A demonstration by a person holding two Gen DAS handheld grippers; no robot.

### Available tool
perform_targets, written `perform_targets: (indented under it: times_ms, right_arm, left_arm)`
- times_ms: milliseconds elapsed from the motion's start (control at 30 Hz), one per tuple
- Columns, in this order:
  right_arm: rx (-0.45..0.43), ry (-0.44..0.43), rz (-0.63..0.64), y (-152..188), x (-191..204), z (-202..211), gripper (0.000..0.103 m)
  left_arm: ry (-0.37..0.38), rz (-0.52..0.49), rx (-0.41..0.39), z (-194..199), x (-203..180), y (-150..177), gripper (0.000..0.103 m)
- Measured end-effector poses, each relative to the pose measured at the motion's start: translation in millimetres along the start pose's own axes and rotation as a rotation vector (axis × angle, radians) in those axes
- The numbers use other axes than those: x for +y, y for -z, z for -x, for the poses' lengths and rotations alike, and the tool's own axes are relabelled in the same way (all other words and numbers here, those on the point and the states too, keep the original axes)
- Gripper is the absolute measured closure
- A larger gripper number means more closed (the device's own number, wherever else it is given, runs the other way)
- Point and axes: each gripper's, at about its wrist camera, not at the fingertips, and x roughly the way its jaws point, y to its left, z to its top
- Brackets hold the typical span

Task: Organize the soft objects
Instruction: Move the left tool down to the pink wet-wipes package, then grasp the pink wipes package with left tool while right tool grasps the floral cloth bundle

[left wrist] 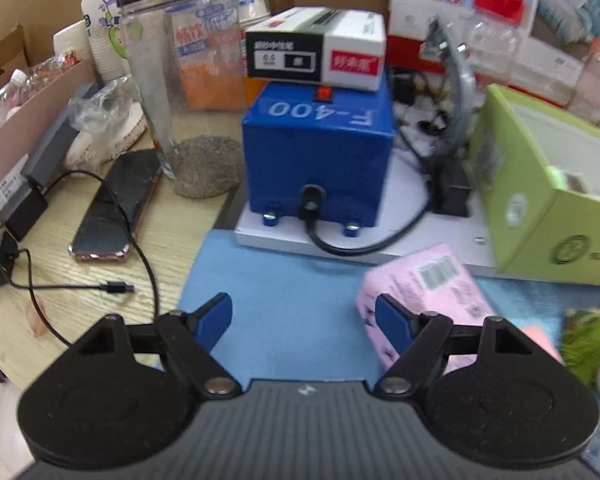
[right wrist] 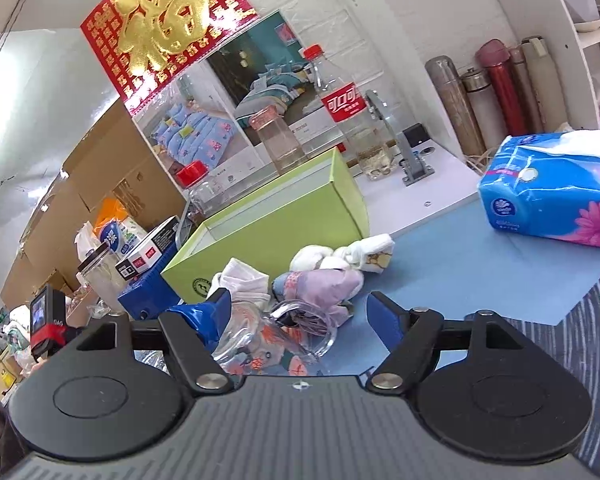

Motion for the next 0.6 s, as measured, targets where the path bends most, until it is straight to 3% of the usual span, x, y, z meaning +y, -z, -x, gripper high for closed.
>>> perform_targets:
  times_ms: [100,167,233,300,367,500,600]
  right_arm:
    - [-0.021,0.019,-0.003,-1,-7,7,0.041]
    - [-0.024,0.03,-0.012,-3,-14,5,0.041]
    - [-0.013,0.035,-0.021,-6,-18,-2,0.041]
    - [-0.005,0.026,-0.017,-8,-18,-8,0.041]
    - [0.001,0.01,-0.004,-8,-15,-11,0.041]
    - [0.016,0.0,0.029,-11,-11,-16,0.04]
    - [0.032,0.004,0.059,-18,-9,-24,0.04]
  left_arm:
    - [0.13,0.035,0.003,15,-10,7,0.024]
    - [0.162,0.062,0.003,16,-21,7,0.021]
    - [0.151,0.108,0.038,6,-31,2,0.01]
    - [0.174,0.164,0.069,-8,-37,-3,0.01]
    - [0.149,0.192,0.1,-20,-43,-6,0.01]
    - [0.071,0.153,0.142,-38,-46,3,0.01]
    - [0.067,0.135,0.109,-30,-32,15,0.01]
